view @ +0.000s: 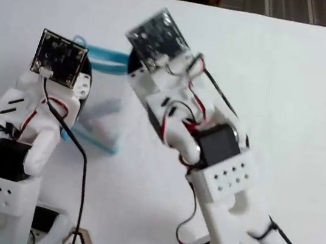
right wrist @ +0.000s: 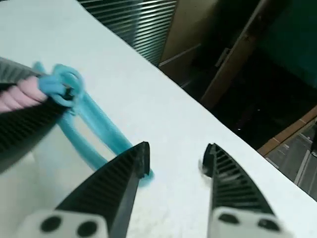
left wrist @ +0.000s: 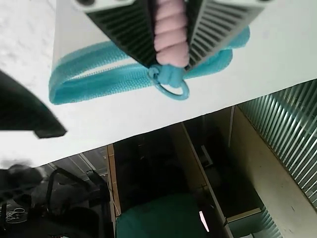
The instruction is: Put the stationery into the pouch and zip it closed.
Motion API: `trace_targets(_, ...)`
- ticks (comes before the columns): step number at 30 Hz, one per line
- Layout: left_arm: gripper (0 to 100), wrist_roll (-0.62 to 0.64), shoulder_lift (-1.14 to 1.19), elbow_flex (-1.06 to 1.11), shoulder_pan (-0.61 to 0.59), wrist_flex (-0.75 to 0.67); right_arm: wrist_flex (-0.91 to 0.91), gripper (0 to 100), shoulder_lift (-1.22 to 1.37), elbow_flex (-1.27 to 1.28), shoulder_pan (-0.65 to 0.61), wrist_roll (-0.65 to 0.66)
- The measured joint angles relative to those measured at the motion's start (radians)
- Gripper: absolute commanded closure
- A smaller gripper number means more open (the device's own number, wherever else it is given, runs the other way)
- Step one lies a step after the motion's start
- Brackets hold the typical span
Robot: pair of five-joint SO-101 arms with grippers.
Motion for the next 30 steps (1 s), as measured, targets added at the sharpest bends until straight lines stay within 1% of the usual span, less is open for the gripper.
trace_targets(7,98,0.0,0.0,0.0,0.0,0.0,0.219,81.9,0.227,-0.299,-0.048,0.0)
trace_targets(13,98,0.0,-0.002,0.0,0.0,0.0,0.377,82.3,0.377,-0.47,-0.06,-0.003)
trace_targets(15,98,0.0,-0.002,0.0,0.002,0.0,0.428,86.7,0.414,-0.525,-0.057,-0.003)
trace_targets(18,98,0.0,-0.002,0.0,0.002,0.0,0.489,97.5,0.46,-0.585,-0.057,-0.005)
trace_targets(20,98,0.005,-0.002,0.0,-0.009,0.0,0.514,97.4,0.483,-0.624,-0.06,-0.005)
trace_targets(24,97,0.084,-0.002,0.0,-0.066,0.003,0.566,97.8,0.516,-0.69,-0.063,-0.005)
trace_targets(28,97,0.16,0.011,0.003,-0.126,-0.035,0.611,97.9,0.517,-0.72,-0.064,-0.005)
trace_targets(30,97,0.209,0.012,0.005,-0.155,-0.058,0.628,97.9,0.517,-0.732,-0.064,-0.029)
